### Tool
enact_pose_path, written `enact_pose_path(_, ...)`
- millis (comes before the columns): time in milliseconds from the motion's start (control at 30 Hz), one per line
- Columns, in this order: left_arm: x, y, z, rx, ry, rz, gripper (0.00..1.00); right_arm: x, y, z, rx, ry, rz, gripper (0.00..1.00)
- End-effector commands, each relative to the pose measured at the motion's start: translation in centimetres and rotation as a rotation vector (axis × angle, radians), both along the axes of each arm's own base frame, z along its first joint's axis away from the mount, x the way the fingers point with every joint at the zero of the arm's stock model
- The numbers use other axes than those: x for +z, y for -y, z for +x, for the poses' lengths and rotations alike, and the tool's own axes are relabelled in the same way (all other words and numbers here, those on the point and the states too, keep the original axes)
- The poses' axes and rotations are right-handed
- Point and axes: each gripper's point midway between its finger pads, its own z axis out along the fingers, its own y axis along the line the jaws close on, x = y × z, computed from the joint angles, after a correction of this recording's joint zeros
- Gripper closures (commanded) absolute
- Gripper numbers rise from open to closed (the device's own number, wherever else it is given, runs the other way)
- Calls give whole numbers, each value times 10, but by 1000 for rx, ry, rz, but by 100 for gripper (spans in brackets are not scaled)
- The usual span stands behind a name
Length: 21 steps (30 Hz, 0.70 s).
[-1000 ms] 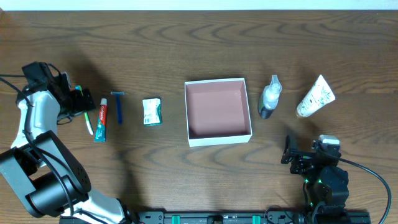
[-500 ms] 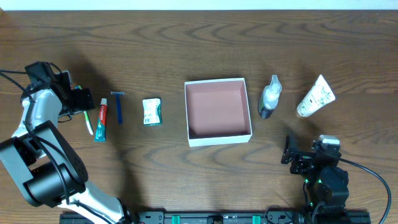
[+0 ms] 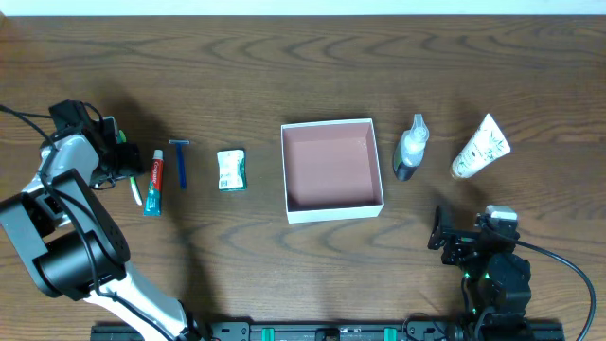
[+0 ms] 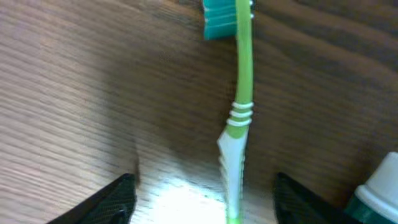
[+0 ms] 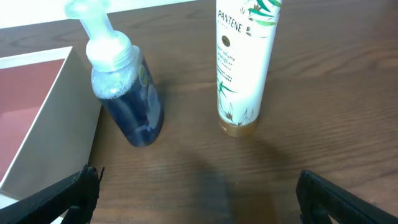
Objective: Pack container
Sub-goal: 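Reach left gripper to the green toothbrush and grasp its handle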
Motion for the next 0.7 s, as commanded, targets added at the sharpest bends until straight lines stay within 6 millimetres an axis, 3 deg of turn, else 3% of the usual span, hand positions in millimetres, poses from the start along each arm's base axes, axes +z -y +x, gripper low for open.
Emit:
enact_pose_path(0, -11, -4, -2, -29, -33, 13, 39, 0, 2, 0, -13, 4, 7, 1)
enact_pose_path(100, -12, -4, -2, -55, -36, 19, 56, 0, 2, 0, -12, 4, 7, 1)
enact_pose_path(200, -13, -4, -2, -63, -39, 19, 61, 0, 2, 0, -12, 4, 7, 1)
enact_pose_path(433, -13, 4, 2, -85, -40, 19, 94, 0, 2, 0, -12, 4, 7, 1)
enact_pose_path(667, -14, 15, 3, -104, -53, 10, 94, 0, 2, 0, -12, 4, 7, 1)
